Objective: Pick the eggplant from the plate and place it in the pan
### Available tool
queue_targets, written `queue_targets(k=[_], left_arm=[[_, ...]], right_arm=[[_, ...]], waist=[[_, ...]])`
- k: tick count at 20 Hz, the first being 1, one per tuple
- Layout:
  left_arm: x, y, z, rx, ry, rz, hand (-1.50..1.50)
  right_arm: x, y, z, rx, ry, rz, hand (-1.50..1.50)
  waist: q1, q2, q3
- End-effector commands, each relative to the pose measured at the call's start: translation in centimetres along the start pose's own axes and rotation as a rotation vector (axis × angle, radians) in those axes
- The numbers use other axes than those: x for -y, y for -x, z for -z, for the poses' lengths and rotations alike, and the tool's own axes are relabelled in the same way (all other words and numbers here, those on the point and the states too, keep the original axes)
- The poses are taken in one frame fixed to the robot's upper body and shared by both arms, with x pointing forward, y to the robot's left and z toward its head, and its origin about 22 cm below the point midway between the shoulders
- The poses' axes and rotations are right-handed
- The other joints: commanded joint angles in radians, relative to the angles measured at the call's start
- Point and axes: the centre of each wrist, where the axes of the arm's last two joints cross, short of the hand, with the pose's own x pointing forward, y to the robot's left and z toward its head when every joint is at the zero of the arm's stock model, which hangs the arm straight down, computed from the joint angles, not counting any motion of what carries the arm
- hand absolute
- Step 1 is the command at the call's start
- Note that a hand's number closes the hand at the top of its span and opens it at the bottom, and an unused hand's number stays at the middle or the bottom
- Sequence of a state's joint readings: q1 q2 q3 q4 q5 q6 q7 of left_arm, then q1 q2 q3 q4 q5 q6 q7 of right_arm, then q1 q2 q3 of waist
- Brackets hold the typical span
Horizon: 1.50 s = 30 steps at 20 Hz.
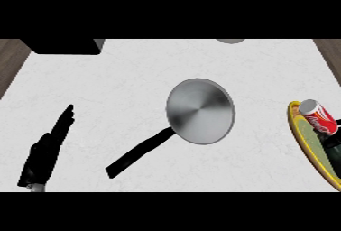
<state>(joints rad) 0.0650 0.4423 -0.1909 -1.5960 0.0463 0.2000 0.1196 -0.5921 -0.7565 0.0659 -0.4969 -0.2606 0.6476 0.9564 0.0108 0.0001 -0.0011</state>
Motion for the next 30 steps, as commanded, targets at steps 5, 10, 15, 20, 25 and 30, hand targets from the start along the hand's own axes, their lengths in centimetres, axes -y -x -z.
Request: queue_targets(k=[5, 10, 15, 20, 25, 30], left_arm=[[0.7, -0.5, -0.2, -0.016, 0.010, -0.004, 0.00], [0.0, -0.5, 0.1, -0.004, -0.017, 0.008, 0.00], [-0.2, 1.0, -0.5, -0.016, 0.000, 0.003, 0.00], [0.7, 0.0, 0.5, -0.004, -0.004, 0.010, 0.00], [0.9, 0.2, 0.0, -0.006, -0.018, 0.004, 0.00], [-0.3, 1.3, -0.2, -0.012, -0.003, 0.001, 0.00]], right_arm=[[-1.9, -0.9, 1.6, -0.112, -0.064, -0.071, -1.50], [-2.1, 1.1, 2.7, -0.133, -0.055, -0.072, -1.50], [-3.4, 1.0, 3.9, -0.132, -0.052, -0.056, -1.50], [-3.0, -0.4, 2.7, -0.108, -0.041, -0.043, -1.50], [-5.6, 1.2, 5.7, -0.046, -0.017, 0.060, 1.50], [-5.4, 1.9, 6.1, -0.031, -0.068, 0.092, 1.50]], waist=[[-0.003, 0.000, 0.001], [-0.012, -0.003, 0.001], [-0.009, -0.002, 0.000], [-0.007, 0.000, 0.001], [-0.011, -0.001, 0.001], [-0.009, 0.000, 0.000]])
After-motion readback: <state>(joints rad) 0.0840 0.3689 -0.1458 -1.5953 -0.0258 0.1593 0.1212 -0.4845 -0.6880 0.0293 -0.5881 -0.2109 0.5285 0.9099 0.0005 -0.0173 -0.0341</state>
